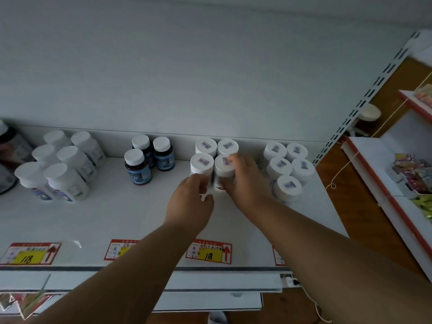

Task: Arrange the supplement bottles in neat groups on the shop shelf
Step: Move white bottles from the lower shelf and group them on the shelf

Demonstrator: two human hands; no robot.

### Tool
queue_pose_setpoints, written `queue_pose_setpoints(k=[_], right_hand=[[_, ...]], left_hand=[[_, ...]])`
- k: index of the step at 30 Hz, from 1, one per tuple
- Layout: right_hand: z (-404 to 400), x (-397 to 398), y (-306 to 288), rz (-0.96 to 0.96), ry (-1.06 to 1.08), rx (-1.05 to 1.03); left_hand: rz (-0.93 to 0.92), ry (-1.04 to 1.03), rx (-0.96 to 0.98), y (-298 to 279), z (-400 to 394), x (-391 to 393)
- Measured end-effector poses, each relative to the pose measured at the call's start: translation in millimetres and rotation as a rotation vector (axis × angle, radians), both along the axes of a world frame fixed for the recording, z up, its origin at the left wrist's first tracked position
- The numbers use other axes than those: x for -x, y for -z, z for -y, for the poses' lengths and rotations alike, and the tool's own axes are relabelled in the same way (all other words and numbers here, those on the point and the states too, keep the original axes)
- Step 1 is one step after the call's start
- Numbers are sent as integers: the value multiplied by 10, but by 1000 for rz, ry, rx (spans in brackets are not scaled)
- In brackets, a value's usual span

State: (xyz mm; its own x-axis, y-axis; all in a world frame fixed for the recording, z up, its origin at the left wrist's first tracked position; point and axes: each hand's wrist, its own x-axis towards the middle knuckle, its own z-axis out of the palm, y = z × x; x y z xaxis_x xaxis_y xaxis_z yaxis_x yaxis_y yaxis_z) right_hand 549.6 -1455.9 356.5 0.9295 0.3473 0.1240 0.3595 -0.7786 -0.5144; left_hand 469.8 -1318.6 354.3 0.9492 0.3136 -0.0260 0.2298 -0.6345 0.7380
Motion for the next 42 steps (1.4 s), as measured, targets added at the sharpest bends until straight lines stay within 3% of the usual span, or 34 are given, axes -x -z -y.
queue_pose_setpoints(k=[3,9,15,22,30,42], right_hand=[[-20,78,-27,-3,44,38],[-151,723,-57,212,149,110],[-745,1619,-105,273,211,-47],[-1496,2608,21,69,-12,-138],[-1733,2893,1214,-295,-141,-50],[-2015,1899,3203,-500,14,-82]], left_hand=[[-1,117,-57,-77,-111,57],[16,274,-132,-219,-508,377],[110,354,-53,-268,-1064,942],[142,315,11,-128,-1847,2015],[-49,109,41,1014,-2056,2651],[-181,-115,209,3108,-2099,1802]])
